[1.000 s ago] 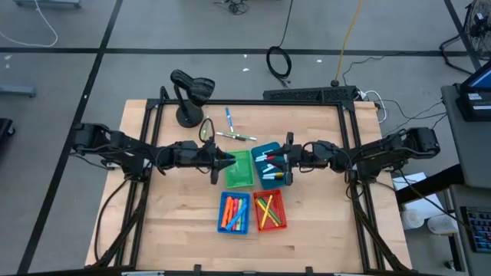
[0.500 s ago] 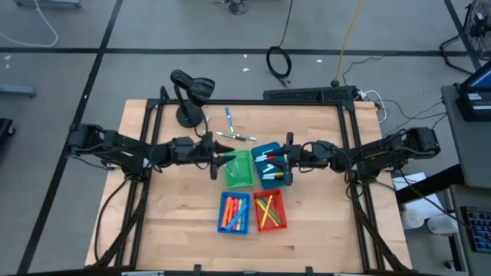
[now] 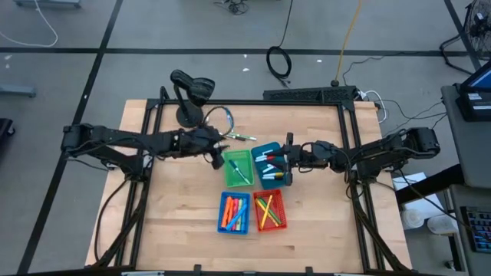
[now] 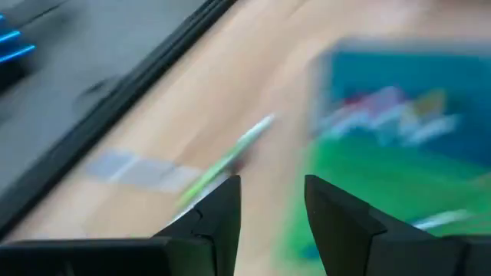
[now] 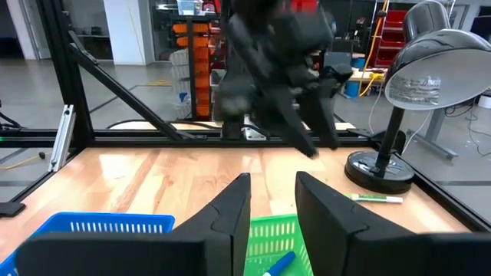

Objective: Pick & Place Markers
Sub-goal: Put the green marker into the green bin

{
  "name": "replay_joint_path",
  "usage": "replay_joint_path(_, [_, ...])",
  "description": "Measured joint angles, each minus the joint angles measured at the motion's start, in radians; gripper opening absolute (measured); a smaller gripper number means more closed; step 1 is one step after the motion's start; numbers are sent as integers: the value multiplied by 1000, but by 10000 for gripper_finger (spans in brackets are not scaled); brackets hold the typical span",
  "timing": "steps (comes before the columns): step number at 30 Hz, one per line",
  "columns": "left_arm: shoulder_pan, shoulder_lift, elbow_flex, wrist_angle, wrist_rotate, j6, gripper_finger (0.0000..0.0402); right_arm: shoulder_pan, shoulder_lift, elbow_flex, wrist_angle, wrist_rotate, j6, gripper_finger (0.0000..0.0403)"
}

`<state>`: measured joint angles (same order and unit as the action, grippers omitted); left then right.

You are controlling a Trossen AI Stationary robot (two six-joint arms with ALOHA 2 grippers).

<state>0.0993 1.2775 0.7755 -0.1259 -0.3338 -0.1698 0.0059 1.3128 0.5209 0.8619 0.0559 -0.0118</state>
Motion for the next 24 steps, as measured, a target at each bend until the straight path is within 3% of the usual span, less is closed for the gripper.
replay_joint_path(2, [23, 1, 5, -124, -127, -56, 149, 0, 0, 0, 0, 0, 0, 91])
replay_joint_path(4, [76, 0, -4, -170, -157, -133, 150, 0, 0, 0, 0, 0, 0, 91])
replay_joint_path(10, [295, 9, -81, -176, -47, -228, 150, 0, 0, 0, 0, 0, 0, 91])
replay_joint_path(15, [454, 58, -111, -136, 128, -241, 150, 0, 0, 0, 0, 0, 0, 91])
replay_joint_path(24, [502, 220, -113, -78, 132, -258, 150, 0, 0, 0, 0, 0, 0, 91])
